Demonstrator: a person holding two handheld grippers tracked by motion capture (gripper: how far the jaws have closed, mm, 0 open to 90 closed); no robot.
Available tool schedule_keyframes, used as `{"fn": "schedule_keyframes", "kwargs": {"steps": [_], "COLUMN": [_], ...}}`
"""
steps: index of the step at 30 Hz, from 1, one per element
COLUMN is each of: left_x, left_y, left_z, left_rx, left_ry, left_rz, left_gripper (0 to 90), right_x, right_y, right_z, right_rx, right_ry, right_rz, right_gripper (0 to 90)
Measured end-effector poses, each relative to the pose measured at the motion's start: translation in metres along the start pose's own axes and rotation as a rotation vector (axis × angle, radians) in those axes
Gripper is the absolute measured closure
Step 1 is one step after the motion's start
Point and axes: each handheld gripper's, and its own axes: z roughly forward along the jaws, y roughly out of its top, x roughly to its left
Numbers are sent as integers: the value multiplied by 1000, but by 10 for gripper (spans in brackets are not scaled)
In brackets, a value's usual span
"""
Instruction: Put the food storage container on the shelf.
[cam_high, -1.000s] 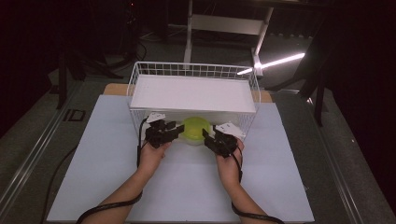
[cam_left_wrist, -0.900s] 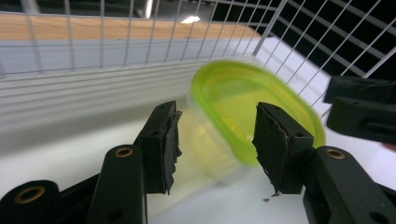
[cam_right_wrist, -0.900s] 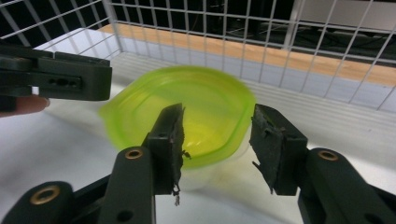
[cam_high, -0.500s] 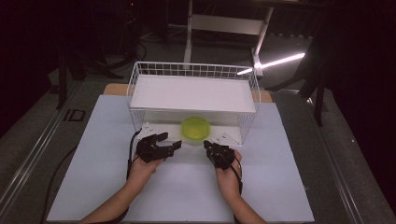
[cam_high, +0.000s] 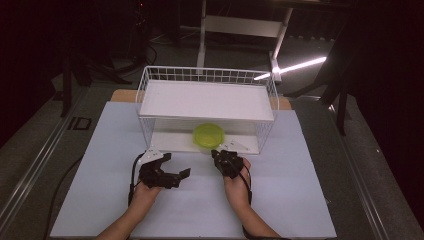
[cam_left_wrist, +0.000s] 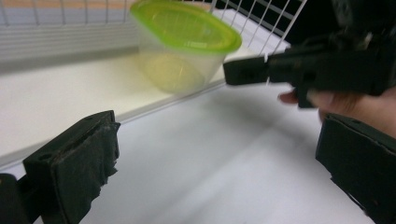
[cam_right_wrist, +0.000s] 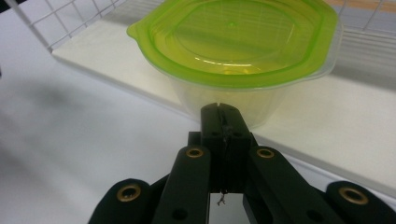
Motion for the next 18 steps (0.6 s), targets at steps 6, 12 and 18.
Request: {"fn": "schedule_keyframes", "kwargs": {"steps": [6,12,18], "left_x": [3,3,4], "left_y": [-5,-4,-3], "left_z": [-3,-5,-6], "left_rx": [-4,-24,-29], "left_ry": [23,17,16], "left_rz": [6,7,4], "left_gripper": [4,4,4], "right_x": [-3,-5,-4], "right_y": [7,16,23], "right_z": [11,25,33], "right_rx": [10,5,7], "right_ry": [-12,-20,-28], "right_rz": [7,26,23], "right_gripper": [897,891,891]}}
